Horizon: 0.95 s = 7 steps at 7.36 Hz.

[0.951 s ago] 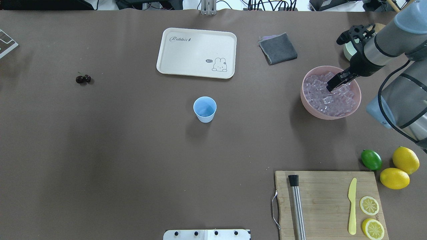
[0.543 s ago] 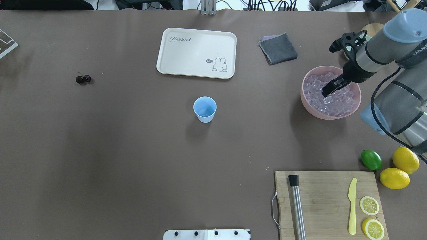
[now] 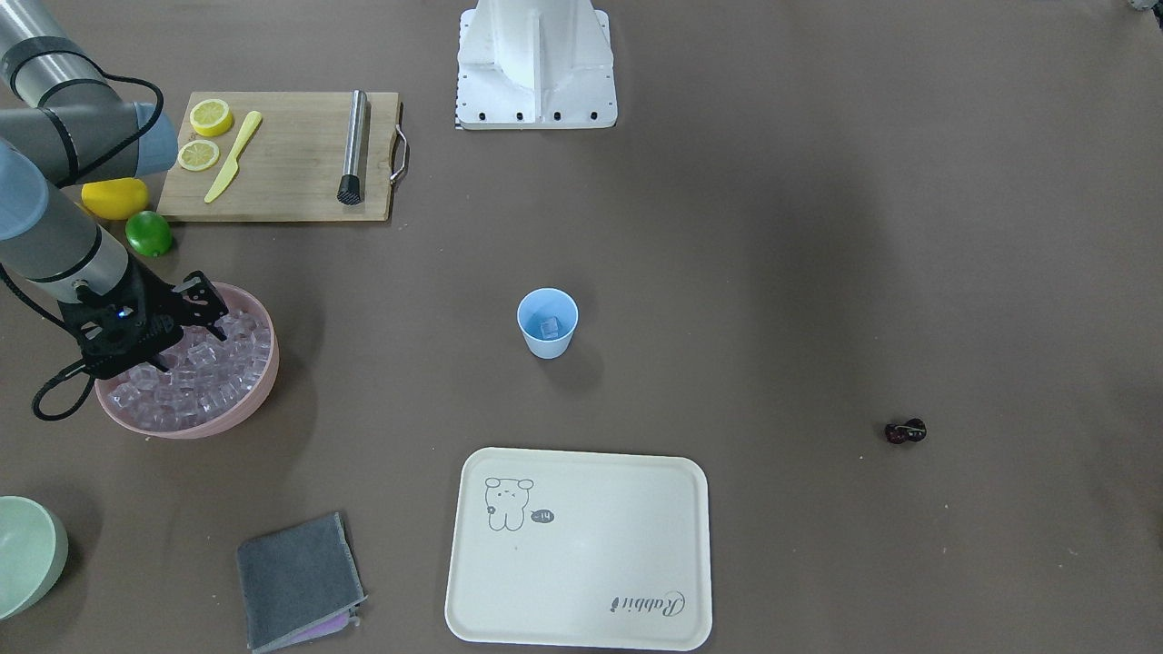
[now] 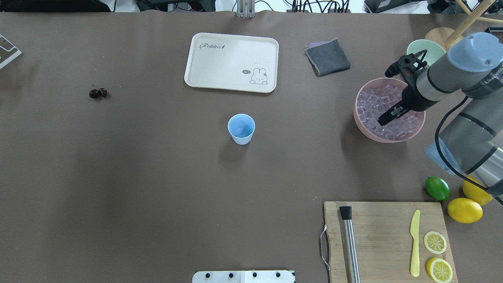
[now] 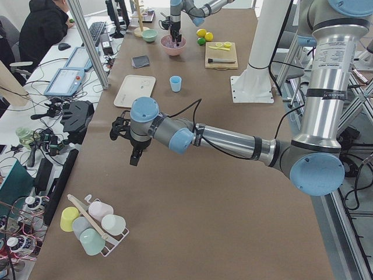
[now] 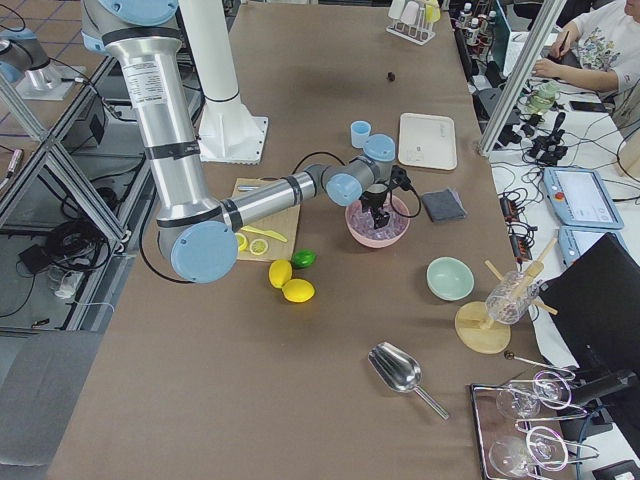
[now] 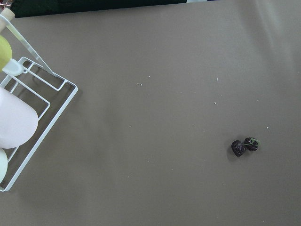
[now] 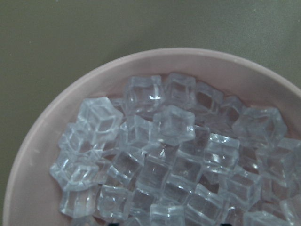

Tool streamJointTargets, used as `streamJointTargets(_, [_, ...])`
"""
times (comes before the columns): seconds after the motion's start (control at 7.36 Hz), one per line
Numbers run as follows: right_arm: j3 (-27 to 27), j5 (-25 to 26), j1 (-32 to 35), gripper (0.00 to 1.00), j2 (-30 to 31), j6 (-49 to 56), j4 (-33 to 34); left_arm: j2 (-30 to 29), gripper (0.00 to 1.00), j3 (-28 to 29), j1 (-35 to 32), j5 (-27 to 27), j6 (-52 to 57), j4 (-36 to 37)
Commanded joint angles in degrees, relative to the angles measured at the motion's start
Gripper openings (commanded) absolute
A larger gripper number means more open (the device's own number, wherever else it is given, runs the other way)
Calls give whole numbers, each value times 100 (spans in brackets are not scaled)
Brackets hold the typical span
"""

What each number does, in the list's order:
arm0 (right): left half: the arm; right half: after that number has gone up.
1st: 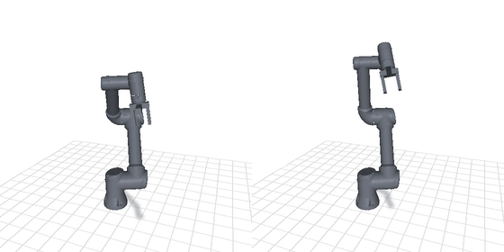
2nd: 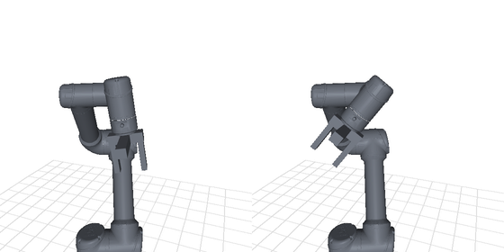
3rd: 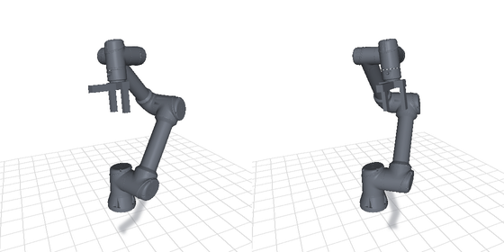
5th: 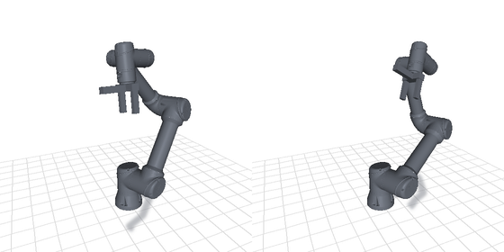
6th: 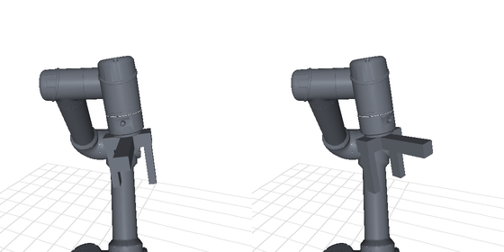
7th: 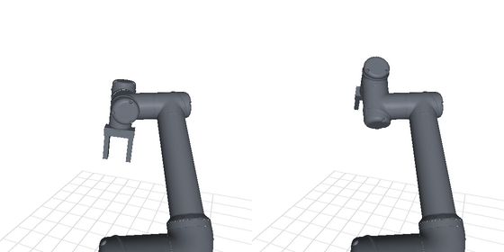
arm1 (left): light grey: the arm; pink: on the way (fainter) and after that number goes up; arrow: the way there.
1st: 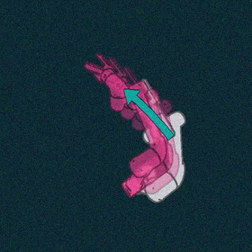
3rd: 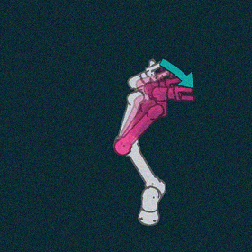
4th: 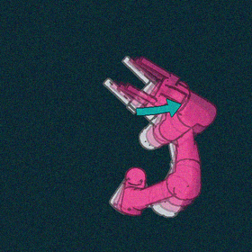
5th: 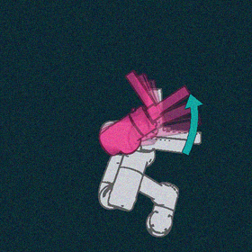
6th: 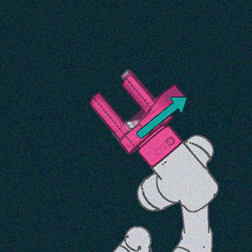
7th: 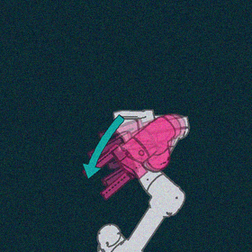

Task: Put ice and cherries in cup
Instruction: 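Lower the right gripper into the ice and grasp another cube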

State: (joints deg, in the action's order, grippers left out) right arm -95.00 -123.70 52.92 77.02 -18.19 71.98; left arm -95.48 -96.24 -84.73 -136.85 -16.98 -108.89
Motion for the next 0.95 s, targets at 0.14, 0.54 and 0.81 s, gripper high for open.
streamJointTargets(0.14, [77,57,-71,64,-37,8,-35,-6,98,17,0,0,2,-1])
streamJointTargets(0.54, [78,57,-62,33,-37,8,-35,-6,98,0,0,0,2,-1])
streamJointTargets(0.81, [17,57,-54,3,-37,8,-44,-6,98,17,0,0,2,-1])
